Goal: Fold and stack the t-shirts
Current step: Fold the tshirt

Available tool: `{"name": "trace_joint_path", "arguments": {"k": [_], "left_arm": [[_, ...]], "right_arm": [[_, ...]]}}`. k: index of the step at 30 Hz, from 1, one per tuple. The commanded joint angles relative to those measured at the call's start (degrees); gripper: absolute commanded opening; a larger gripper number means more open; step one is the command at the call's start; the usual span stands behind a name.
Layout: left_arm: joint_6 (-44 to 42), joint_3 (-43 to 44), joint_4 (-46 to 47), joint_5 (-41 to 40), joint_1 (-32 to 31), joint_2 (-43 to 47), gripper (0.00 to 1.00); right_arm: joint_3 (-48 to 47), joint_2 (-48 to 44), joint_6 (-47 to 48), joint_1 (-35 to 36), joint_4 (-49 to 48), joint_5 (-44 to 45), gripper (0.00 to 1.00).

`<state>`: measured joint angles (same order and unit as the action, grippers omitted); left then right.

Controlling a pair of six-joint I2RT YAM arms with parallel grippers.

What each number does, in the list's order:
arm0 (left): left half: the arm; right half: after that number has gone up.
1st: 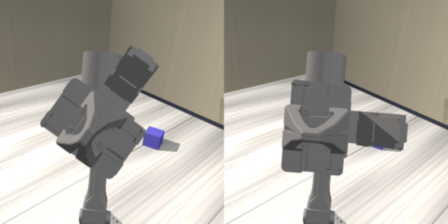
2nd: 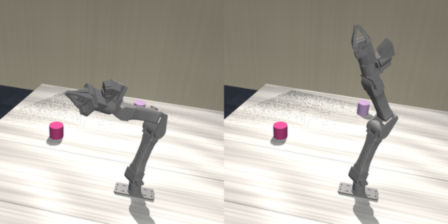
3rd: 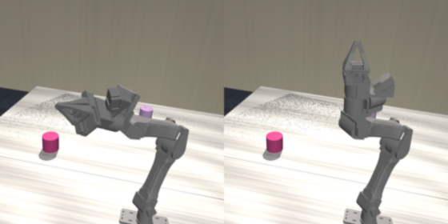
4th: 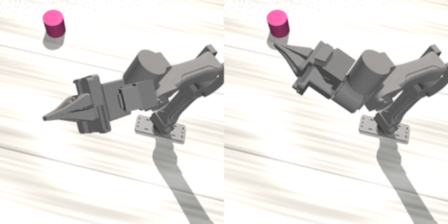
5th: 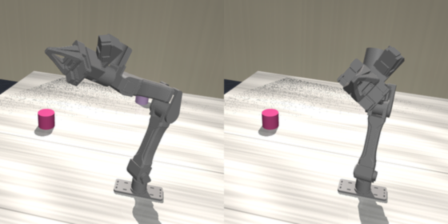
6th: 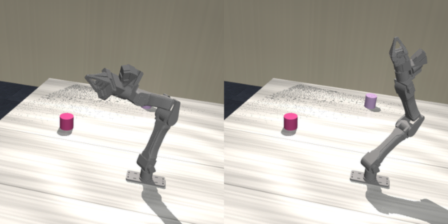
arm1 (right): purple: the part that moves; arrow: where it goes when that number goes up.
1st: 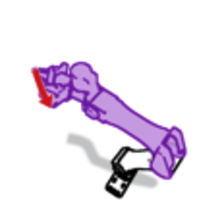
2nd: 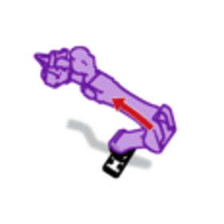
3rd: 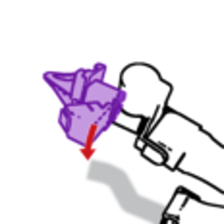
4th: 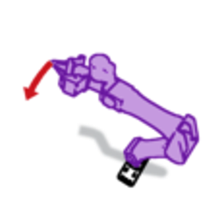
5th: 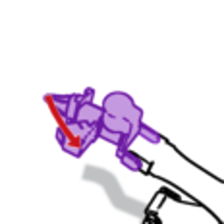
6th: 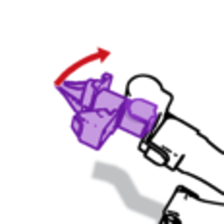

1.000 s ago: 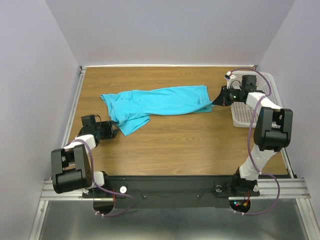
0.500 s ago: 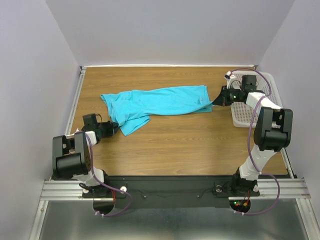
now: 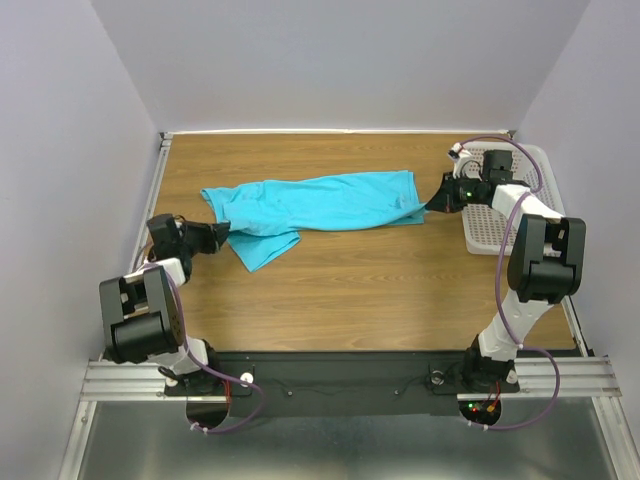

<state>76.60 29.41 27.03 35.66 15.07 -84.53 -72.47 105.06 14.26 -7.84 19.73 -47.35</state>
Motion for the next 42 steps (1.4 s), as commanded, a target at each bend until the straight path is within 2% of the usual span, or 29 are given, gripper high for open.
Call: {"name": "trace_joint_path", "arguments": {"k": [1, 3, 6, 10, 11, 16, 19, 22, 27, 30, 35, 39, 42], "left_arm": [[-4.44, 5.04, 8.66, 8.36, 2.68, 5.07, 0.00], [-4.97, 7.66, 14.60, 11.53, 4.00, 6.21, 0.00], [-4.70, 12.06, 16.83, 14.16, 4.44, 6.83, 0.00], [-5.58, 25.21, 17.62, 14.61, 4.44, 7.62, 0.00], [-5.84, 27.61, 17.62, 14.44, 4.44, 7.80, 0.00], [-8.21, 42.71, 16.57, 10.05, 4.79, 10.34, 0.00], [-10.76, 48.52, 13.33, 5.66, 5.58, 13.06, 0.00], [-11.12, 50.04, 11.21, 1.44, 7.95, 16.14, 0.00], [-4.11, 49.08, 15.94, 0.72, 11.21, 19.23, 0.00], [-0.67, 49.25, 20.16, 0.47, 11.38, 20.28, 0.00], [2.85, 52.93, 20.53, -0.41, 11.30, 20.90, 0.00], [3.47, 52.68, 19.48, -0.68, 11.38, 21.43, 0.00], [3.65, 48.83, 17.80, -0.85, 11.38, 22.04, 0.00]], "right_arm": [[-3.02, -4.59, 1.82, 0.10, 1.19, 1.91, 0.01], [-6.52, -6.78, 1.30, 0.19, 1.80, 1.83, 0.00], [-12.41, -8.37, 0.42, 0.10, 3.73, 1.12, 0.01], [-26.73, -10.13, -2.47, 0.10, 5.85, 2.08, 0.00], [-33.03, -10.22, -3.18, 0.10, 6.02, 2.70, 0.01], [-51.34, -9.78, -7.58, -0.25, 6.46, 9.28, 0.01], [-60.20, -9.87, -8.63, -0.51, 6.38, 16.48, 0.01], [-65.59, -10.75, -10.03, -1.74, 6.38, 23.00, 0.01], [-67.89, -14.26, -13.10, -3.15, 6.46, 23.63, 0.01], [-73.33, -14.79, -15.65, -3.67, 7.43, 22.75, 0.01], [-78.62, -15.49, -17.95, -4.82, 8.22, 22.22, 0.00], [-73.62, -16.99, -18.56, -4.91, 8.84, 19.33, 0.01], [-65.46, -17.16, -19.80, -4.91, 8.66, 15.19, 0.01]]}}
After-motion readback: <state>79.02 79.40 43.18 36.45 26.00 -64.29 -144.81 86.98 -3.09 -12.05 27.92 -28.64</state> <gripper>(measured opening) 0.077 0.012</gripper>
